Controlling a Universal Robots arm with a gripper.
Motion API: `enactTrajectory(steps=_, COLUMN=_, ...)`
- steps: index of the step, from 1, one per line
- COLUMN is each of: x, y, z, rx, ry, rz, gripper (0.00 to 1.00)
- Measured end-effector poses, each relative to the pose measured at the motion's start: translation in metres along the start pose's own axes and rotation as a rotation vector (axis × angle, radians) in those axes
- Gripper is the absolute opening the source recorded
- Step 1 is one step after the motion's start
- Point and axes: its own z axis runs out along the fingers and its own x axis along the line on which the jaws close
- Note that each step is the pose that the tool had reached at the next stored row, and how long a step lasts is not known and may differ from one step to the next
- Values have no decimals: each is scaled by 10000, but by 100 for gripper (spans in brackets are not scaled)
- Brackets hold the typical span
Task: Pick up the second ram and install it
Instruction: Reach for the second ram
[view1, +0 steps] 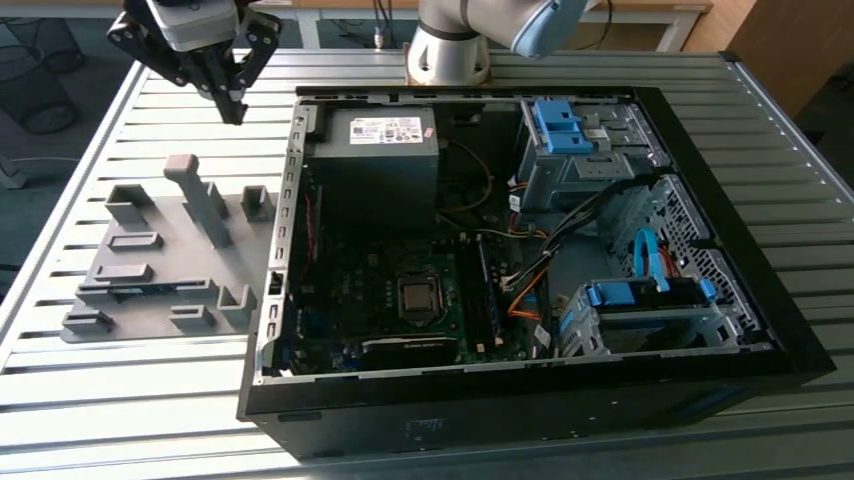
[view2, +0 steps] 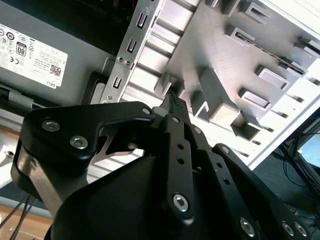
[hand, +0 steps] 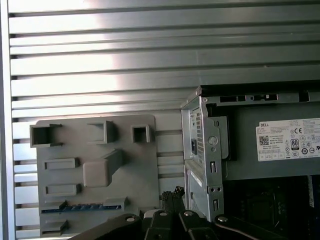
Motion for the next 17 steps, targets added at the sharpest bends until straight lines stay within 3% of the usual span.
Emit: enactTrajectory(steps=17, x=138, y=-11, z=10, rx=1, ry=7, rz=0, gripper=11)
